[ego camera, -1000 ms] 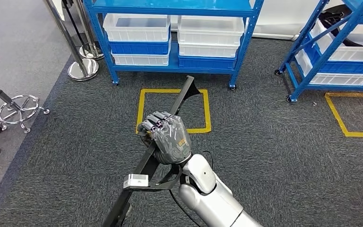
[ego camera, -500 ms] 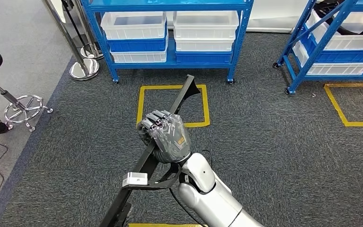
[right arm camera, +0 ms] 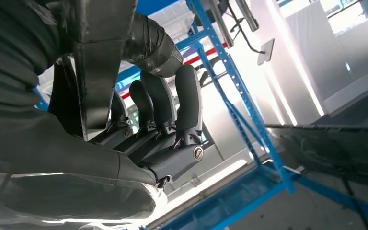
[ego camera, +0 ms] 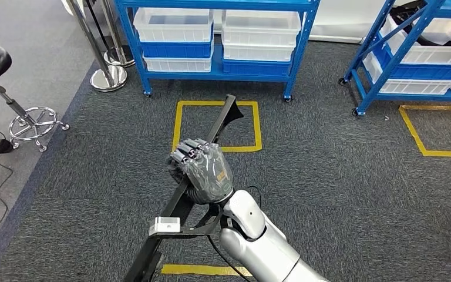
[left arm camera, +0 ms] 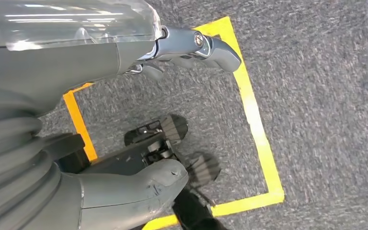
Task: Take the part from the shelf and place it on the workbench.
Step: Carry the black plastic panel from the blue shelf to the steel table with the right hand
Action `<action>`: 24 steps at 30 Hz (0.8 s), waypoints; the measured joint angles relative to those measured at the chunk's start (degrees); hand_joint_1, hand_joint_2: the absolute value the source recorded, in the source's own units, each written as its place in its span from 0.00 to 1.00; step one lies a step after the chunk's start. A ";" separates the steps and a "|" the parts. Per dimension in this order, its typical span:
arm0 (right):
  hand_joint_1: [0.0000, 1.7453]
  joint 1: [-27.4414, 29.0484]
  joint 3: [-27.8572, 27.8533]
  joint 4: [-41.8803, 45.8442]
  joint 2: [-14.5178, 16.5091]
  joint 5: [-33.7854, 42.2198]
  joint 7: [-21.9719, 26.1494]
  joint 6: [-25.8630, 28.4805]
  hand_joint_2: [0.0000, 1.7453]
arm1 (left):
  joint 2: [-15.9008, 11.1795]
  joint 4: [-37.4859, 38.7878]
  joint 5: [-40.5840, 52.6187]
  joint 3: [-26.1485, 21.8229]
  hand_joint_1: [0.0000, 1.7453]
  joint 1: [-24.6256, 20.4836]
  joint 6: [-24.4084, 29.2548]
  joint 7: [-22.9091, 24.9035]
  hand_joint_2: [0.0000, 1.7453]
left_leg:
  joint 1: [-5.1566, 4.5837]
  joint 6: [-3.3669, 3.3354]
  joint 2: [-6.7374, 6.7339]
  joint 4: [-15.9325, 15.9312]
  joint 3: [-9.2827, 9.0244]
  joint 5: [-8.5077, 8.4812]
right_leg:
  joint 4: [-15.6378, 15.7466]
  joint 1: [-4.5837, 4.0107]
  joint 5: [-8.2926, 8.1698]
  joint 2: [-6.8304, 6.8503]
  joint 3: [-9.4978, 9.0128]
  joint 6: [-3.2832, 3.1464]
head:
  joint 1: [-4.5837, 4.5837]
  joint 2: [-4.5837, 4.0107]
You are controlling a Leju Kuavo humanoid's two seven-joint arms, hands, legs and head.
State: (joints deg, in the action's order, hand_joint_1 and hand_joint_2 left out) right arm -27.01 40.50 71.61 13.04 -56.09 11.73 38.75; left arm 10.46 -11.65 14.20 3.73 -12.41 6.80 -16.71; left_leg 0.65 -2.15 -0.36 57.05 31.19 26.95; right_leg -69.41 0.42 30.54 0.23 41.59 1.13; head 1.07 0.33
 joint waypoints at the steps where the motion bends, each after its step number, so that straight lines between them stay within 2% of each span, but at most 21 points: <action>1: 0.81 -0.03 0.31 -0.08 -0.25 -0.57 -0.09 -0.07 1.00 | -0.01 0.00 0.10 -0.01 0.00 0.04 0.00 -0.11 1.00 | -0.03 -0.05 -0.03 0.07 0.51 -0.33 | -3.60 0.04 1.75 -0.01 1.26 0.14 | 0.02 0.00; 2: 0.81 -0.04 0.58 -0.16 -0.51 -1.28 -0.21 -0.05 1.00 | -0.01 0.00 0.22 -0.01 0.00 0.09 0.01 -0.19 1.00 | -0.05 -0.02 -0.04 0.16 0.98 -0.62 | -5.71 0.07 2.50 -0.01 1.75 0.22 | 0.02 0.00; 3: 0.81 -0.08 0.86 -0.21 -0.78 -2.21 -0.39 0.01 1.00 | -0.02 0.00 0.30 -0.02 0.00 0.12 0.01 -0.25 1.00 | -0.05 0.06 -0.02 0.28 1.37 -0.83 | -5.52 0.11 2.09 -0.01 1.08 0.21 | 0.01 0.00; 4: 0.81 -0.18 1.15 -0.25 -1.02 -3.29 -0.61 0.09 1.00 | -0.02 0.00 0.39 -0.02 0.00 0.13 0.01 -0.31 1.00 | -0.05 0.15 0.02 0.44 1.67 -0.97 | -3.12 0.14 0.79 -0.01 -0.73 0.12 | 0.02 0.00; 6: 0.81 -0.65 1.77 -0.25 -1.40 -5.30 -1.09 0.23 1.00 | -0.01 0.00 0.60 -0.02 0.00 0.09 0.03 -0.45 1.00 | -0.13 0.44 0.12 0.90 2.17 -1.09 | 4.91 0.10 -2.02 -0.19 -5.87 -0.33 | 0.01 0.00; 7: 0.81 -0.93 2.07 -0.25 -1.55 -5.92 -1.30 0.30 1.00 | 0.00 0.00 0.68 -0.02 0.00 0.05 0.05 -0.52 1.00 | -0.20 0.68 0.23 1.15 2.45 -1.17 | 7.96 0.01 -2.76 -0.31 -7.58 -0.57 | 0.02 0.00; 8: 0.81 -1.15 2.28 -0.24 -1.70 -6.33 -1.48 0.39 1.00 | 0.01 0.00 0.74 -0.03 0.00 0.02 0.08 -0.60 1.00 | -0.27 0.96 0.33 1.34 2.71 -1.28 | 9.67 -0.11 -2.98 -0.39 -8.42 -0.77 | 0.02 0.00; 10: 0.81 -1.32 2.53 -0.23 -1.96 -6.83 -1.82 0.57 1.00 | 0.01 0.00 0.78 -0.04 0.00 0.03 0.13 -0.71 1.00 | -0.32 1.63 0.57 1.40 3.05 -1.63 | 10.15 -0.25 -3.06 -0.24 -8.27 -1.13 | 0.02 0.00; 12: 0.81 -1.44 2.71 -0.23 -2.09 -7.09 -2.04 0.66 1.00 | -0.03 0.00 0.80 -0.07 0.00 0.08 0.15 -0.76 1.00 | -0.21 2.24 0.68 2.12 3.52 -0.98 | 10.57 -0.01 -3.52 0.35 -8.25 -1.87 | 0.02 0.00; 14: 0.81 -1.63 2.88 -0.23 -2.11 -7.14 -2.10 0.71 1.00 | -0.07 0.00 0.80 -0.10 0.00 0.08 0.17 -0.78 1.00 | -0.01 2.86 0.68 6.81 5.57 2.09 | 10.95 0.24 -3.97 1.10 -8.08 -2.59 | 0.04 0.00; 16: 0.81 -1.67 3.04 -0.24 -2.15 -7.14 -2.13 0.74 1.00 | -0.08 0.00 0.80 -0.12 0.00 0.17 0.17 -0.78 1.00 | 0.11 3.38 0.66 14.56 8.85 5.79 | 10.82 0.21 -4.12 1.80 -7.62 -2.84 | 0.05 0.00; 17: 0.81 -1.65 3.12 -0.25 -2.20 -7.18 -2.15 0.75 1.00 | -0.09 0.00 0.80 -0.13 0.00 0.27 0.17 -0.78 1.00 | 0.15 3.56 0.64 17.16 9.86 6.57 | 10.70 0.19 -4.17 2.20 -7.41 -2.87 | 0.05 0.00; 18: 0.81 -1.64 3.19 -0.25 -2.26 -7.29 -2.19 0.75 1.00 | -0.11 0.00 0.80 -0.15 0.00 0.36 0.17 -0.78 1.00 | 0.17 3.67 0.59 17.64 9.84 6.28 | 10.57 0.18 -4.19 2.63 -7.26 -2.87 | 0.05 0.00; 19: 0.81 -1.64 3.22 -0.25 -2.32 -7.49 -2.26 0.75 1.00 | -0.13 0.00 0.81 -0.17 0.00 0.41 0.17 -0.79 1.00 | 0.20 3.69 0.41 15.74 8.63 4.96 | 10.44 0.19 -4.20 3.09 -7.17 -2.85 | 0.05 0.00; 20: 0.81 -1.66 3.24 -0.24 -2.36 -7.78 -2.35 0.75 1.00 | -0.15 0.00 0.82 -0.21 0.00 0.41 0.17 -0.83 1.00 | 0.22 3.65 -0.17 11.92 6.44 3.00 | 10.30 0.19 -4.18 3.56 -7.15 -2.79 | 0.05 0.00; 22: 0.81 -1.76 3.24 -0.19 -2.40 -8.42 -2.58 0.78 1.00 | -0.16 0.00 0.91 -0.35 0.00 0.20 0.19 -0.95 1.00 | -0.11 3.31 -2.33 4.34 2.47 0.53 | 9.99 -0.08 -4.11 4.39 -7.05 -2.45 | 0.04 0.00; 23: 0.81 -1.82 3.24 -0.16 -2.45 -8.65 -2.67 0.80 1.00 | -0.17 0.00 0.99 -0.44 0.00 0.08 0.19 -1.03 1.00 | -0.32 2.98 -3.09 2.32 1.59 0.10 | 9.89 -0.25 -4.14 4.79 -6.96 -2.15 | 0.04 0.00; 24: 0.81 -1.87 3.24 -0.14 -2.50 -8.79 -2.74 0.82 1.00 | -0.18 0.00 1.09 -0.51 0.00 0.02 0.19 -1.10 1.00 | -0.53 2.61 -3.30 1.66 1.52 0.18 | 9.86 -0.43 -4.21 5.23 -6.87 -1.87 | 0.02 0.00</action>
State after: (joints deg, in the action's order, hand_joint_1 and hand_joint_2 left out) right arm -28.88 43.74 71.47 10.54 -64.88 8.98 39.57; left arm 10.28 -11.65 15.29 3.22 -12.39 6.99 -17.81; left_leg 0.12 0.47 -3.66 58.71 32.71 27.13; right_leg -59.55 -0.01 26.33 5.46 34.72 -0.74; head 1.09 0.33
